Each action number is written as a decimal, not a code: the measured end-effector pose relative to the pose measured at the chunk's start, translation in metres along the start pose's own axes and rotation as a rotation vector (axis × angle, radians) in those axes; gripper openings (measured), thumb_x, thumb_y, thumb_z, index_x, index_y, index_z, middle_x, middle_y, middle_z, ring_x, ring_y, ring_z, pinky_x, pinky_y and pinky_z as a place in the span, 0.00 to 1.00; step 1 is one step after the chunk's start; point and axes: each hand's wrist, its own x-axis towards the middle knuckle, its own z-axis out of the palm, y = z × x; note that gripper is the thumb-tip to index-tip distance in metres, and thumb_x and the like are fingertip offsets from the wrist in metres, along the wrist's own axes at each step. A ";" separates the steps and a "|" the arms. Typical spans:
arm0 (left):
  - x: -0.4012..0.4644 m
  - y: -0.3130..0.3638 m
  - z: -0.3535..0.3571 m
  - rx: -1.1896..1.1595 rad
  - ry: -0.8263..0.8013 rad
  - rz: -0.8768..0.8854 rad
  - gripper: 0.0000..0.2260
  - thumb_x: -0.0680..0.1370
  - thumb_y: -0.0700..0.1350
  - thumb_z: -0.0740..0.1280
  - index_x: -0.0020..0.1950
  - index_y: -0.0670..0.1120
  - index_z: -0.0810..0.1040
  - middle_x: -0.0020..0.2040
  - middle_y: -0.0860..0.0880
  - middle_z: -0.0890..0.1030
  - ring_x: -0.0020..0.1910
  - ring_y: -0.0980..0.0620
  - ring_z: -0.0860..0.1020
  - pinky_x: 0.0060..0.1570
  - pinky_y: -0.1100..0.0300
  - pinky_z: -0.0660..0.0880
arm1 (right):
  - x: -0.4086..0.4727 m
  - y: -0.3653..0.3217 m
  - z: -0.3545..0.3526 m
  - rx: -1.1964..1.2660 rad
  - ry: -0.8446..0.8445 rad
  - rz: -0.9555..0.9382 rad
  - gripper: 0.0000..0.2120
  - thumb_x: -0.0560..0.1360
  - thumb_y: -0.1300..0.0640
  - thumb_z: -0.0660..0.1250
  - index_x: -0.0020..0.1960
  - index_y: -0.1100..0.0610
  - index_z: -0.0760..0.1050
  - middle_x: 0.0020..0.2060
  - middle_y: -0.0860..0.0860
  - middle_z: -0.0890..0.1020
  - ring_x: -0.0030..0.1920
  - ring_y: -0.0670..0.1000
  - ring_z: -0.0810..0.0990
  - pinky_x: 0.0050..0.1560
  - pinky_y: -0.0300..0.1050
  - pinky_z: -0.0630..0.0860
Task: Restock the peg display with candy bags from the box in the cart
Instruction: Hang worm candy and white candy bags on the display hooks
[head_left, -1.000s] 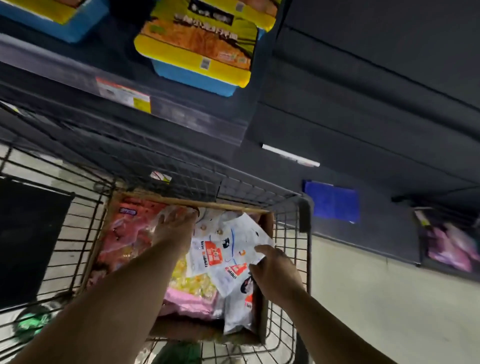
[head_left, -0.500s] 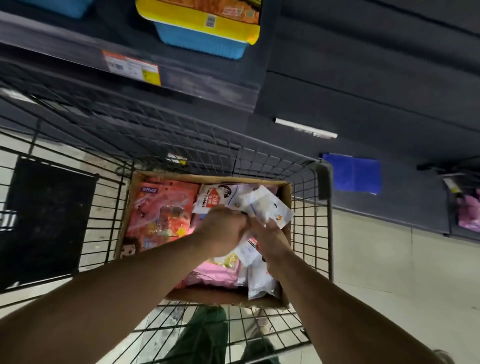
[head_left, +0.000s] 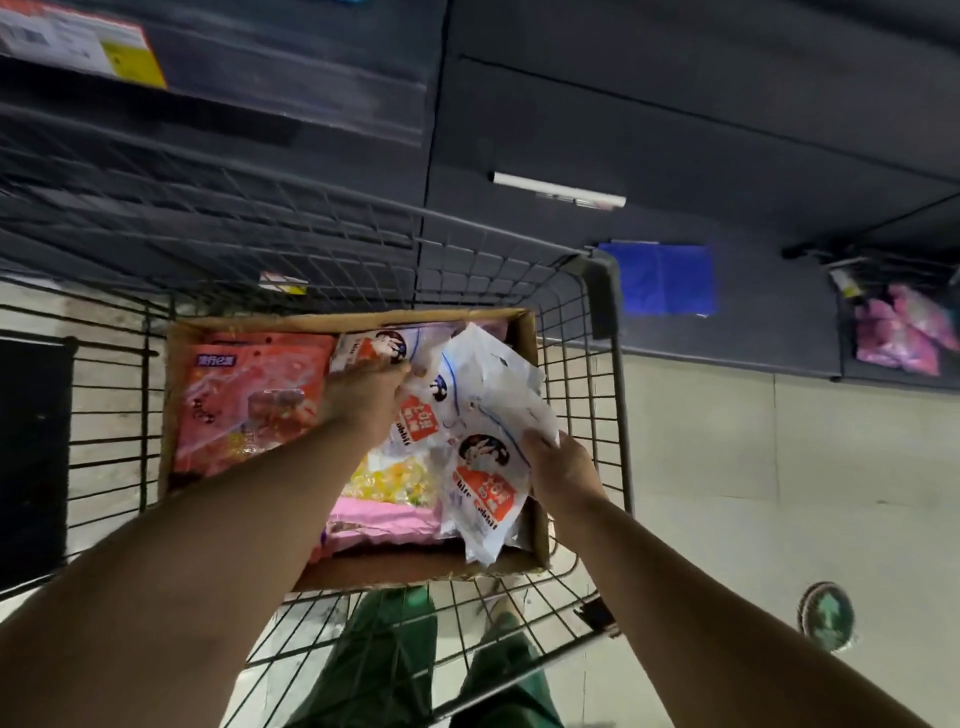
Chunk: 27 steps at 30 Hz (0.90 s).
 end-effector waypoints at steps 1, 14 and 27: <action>-0.001 0.002 -0.003 0.002 0.001 0.016 0.19 0.84 0.53 0.59 0.71 0.47 0.76 0.68 0.43 0.77 0.61 0.44 0.76 0.55 0.65 0.71 | 0.000 0.001 0.000 0.010 -0.006 0.006 0.10 0.82 0.49 0.58 0.50 0.52 0.74 0.44 0.55 0.82 0.44 0.54 0.82 0.51 0.54 0.83; -0.071 0.069 -0.034 -0.289 0.102 0.576 0.07 0.73 0.50 0.66 0.37 0.52 0.82 0.62 0.42 0.80 0.58 0.38 0.79 0.57 0.42 0.75 | -0.025 -0.021 -0.007 0.227 -0.064 0.046 0.25 0.81 0.40 0.57 0.51 0.62 0.76 0.50 0.64 0.83 0.46 0.58 0.82 0.53 0.57 0.81; -0.091 0.183 -0.131 -0.956 0.014 0.224 0.19 0.70 0.45 0.79 0.57 0.55 0.76 0.57 0.54 0.79 0.58 0.55 0.78 0.62 0.57 0.73 | -0.081 -0.028 -0.127 0.382 -0.117 -0.348 0.13 0.81 0.54 0.63 0.54 0.62 0.80 0.44 0.59 0.86 0.45 0.57 0.84 0.49 0.54 0.82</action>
